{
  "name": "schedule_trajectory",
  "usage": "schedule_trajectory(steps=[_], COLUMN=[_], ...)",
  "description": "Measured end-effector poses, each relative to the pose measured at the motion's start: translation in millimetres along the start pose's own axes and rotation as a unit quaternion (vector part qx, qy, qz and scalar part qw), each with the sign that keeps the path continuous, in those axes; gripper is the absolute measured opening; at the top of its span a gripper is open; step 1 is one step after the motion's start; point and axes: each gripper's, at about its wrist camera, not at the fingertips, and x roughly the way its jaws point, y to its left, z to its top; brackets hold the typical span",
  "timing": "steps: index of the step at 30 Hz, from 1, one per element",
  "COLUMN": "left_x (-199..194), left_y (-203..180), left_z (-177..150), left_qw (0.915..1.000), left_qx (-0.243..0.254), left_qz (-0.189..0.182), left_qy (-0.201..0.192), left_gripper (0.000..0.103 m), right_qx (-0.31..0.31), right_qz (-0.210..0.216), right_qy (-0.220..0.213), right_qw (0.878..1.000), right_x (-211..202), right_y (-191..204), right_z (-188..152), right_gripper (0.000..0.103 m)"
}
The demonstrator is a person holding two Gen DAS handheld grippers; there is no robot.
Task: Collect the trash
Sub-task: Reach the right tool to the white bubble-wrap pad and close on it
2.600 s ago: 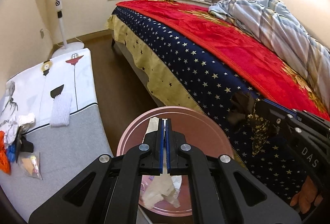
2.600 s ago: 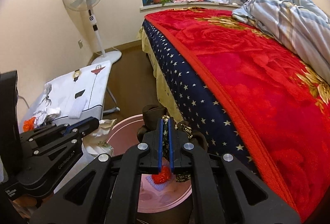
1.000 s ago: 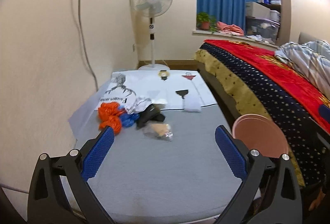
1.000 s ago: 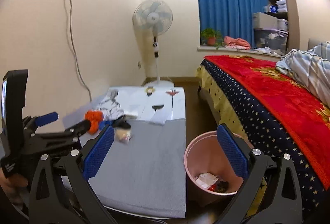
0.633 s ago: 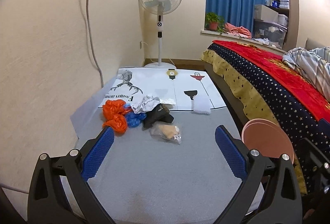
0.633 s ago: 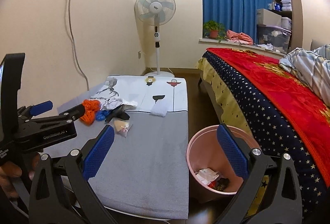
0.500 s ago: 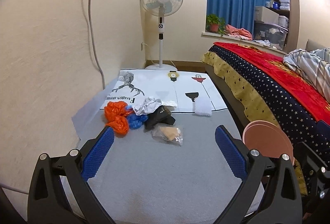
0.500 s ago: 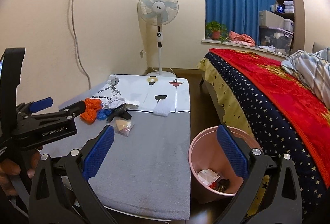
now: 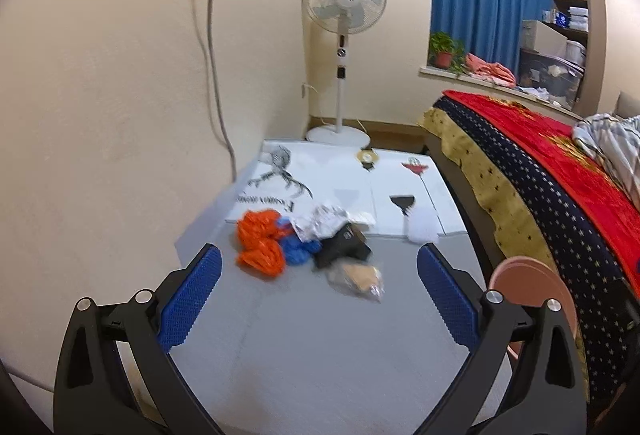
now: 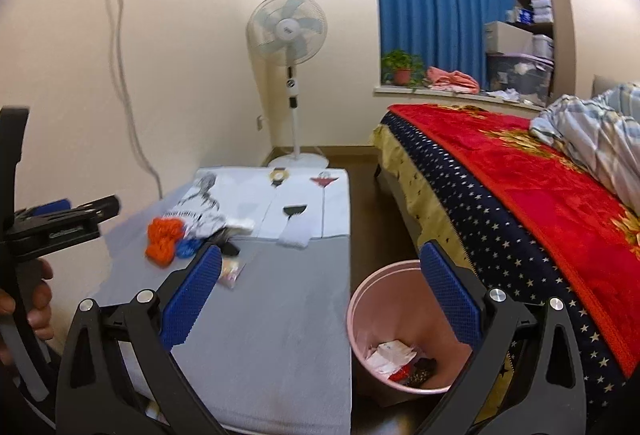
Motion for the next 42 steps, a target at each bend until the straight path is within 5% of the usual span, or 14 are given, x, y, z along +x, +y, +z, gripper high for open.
schedule_trajectory(steps=[9, 21, 25, 36, 41, 42], left_x=[47.1, 95.8, 105.8, 115.9, 116.7, 116.7], left_y=[20.5, 47.4, 56.7, 67.0, 66.1, 66.0], left_z=[34.0, 42.3, 42.1, 41.1, 40.5, 40.6], left_qw=[0.9991, 0.9975, 0.996, 0.9946, 0.9949, 0.9948], left_qx=[-0.014, -0.03, -0.037, -0.048, -0.044, -0.044], left_qz=[0.038, 0.063, 0.077, 0.081, 0.079, 0.079], left_qy=[-0.011, 0.011, 0.026, 0.044, 0.046, 0.046], left_gripper=[0.095, 0.095, 0.095, 0.095, 0.095, 0.095], right_qx=[-0.01, -0.022, -0.039, -0.024, -0.02, -0.022], right_qz=[-0.004, -0.014, -0.018, -0.033, -0.021, -0.017], right_qy=[0.028, 0.051, 0.084, 0.164, 0.189, 0.188], right_qw=[1.0, 0.998, 0.996, 0.986, 0.982, 0.982], right_x=[69.2, 259.7, 314.0, 384.5, 393.5, 392.5], right_y=[5.5, 39.6, 51.0, 54.2, 52.8, 53.6], right_z=[14.2, 6.5, -7.3, -19.2, -24.1, -24.2], right_gripper=[0.098, 0.097, 0.087, 0.078, 0.038, 0.023])
